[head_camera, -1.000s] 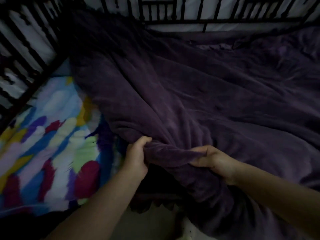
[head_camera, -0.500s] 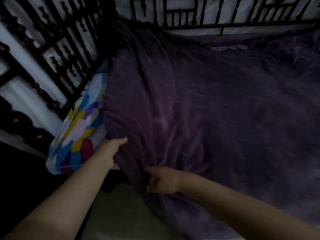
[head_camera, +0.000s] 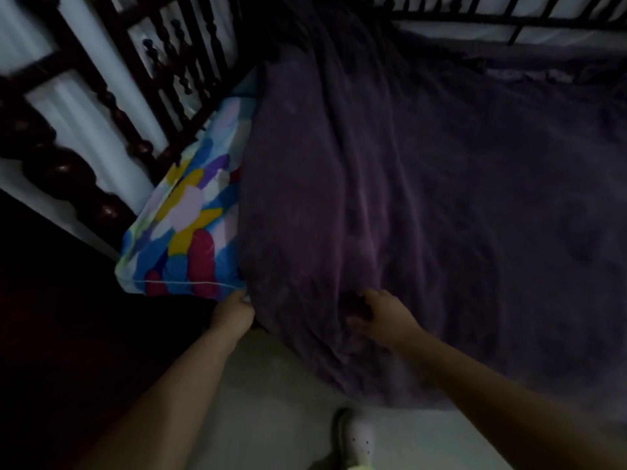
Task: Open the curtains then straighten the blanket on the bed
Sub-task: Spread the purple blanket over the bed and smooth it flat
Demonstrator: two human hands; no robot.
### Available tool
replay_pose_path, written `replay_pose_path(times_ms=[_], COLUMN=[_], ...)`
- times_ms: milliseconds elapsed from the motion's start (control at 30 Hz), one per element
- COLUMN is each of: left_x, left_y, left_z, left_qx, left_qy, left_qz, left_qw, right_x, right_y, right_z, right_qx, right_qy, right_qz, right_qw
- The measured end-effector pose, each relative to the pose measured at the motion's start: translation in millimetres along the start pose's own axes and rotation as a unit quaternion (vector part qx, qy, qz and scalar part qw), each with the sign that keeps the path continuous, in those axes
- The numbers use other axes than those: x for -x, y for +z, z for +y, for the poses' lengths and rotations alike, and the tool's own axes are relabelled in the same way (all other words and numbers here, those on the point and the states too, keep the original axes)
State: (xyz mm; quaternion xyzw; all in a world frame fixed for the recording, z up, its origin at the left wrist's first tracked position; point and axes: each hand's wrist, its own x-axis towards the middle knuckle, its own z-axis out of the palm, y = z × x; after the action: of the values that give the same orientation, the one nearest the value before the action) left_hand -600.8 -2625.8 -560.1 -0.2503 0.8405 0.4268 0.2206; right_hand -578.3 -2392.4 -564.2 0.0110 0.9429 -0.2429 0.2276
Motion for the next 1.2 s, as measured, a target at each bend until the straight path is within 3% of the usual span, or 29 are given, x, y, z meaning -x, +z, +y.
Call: replay_pose_path(times_ms=[100,200,333,433,533,600,733,833,967,1067,1200], left_x=[-12,-23,-29,-35,-35,-38,-55,-66,-73,-82,-98], left_y=[6,14,14,4,9,19,61,104,162,192,217], left_z=[15,28,52,75,101,113,126,129,130,137,148], left_qx=[0.169,0.341,0.259,0.193,0.106,0.075,0.018,-0.013,0.027,0.106,0.209], left_qy=[-0.012,-0.031,0.002,0.028,0.079,0.089,0.058,0.039,0.003,-0.042,-0.09], left_qz=[0.001,-0.114,-0.279,-0.335,-0.315,-0.256,-0.171,-0.18,-0.243,-0.276,-0.268], left_qw=[0.986,0.933,0.925,0.922,0.94,0.96,0.983,0.983,0.97,0.954,0.936], right_x=[-22,-36,-35,-38,-40,-37,-42,-62,-80,-88,-96], right_y=[0,15,30,17,-22,-63,-158,-190,-172,-157,-145], right_z=[-12,-22,-24,-15,5,30,95,144,176,180,183], right_qx=[0.061,0.099,0.051,-0.129,-0.372,-0.444,-0.356,-0.327,-0.263,-0.179,-0.19], right_qy=[-0.04,-0.038,-0.004,0.007,0.106,0.121,0.148,0.247,0.32,0.319,0.31], right_qz=[0.009,-0.039,-0.056,0.092,0.134,0.132,0.215,0.254,0.18,0.118,0.104], right_qw=[0.997,0.994,0.997,0.987,0.912,0.878,0.897,0.876,0.892,0.923,0.926])
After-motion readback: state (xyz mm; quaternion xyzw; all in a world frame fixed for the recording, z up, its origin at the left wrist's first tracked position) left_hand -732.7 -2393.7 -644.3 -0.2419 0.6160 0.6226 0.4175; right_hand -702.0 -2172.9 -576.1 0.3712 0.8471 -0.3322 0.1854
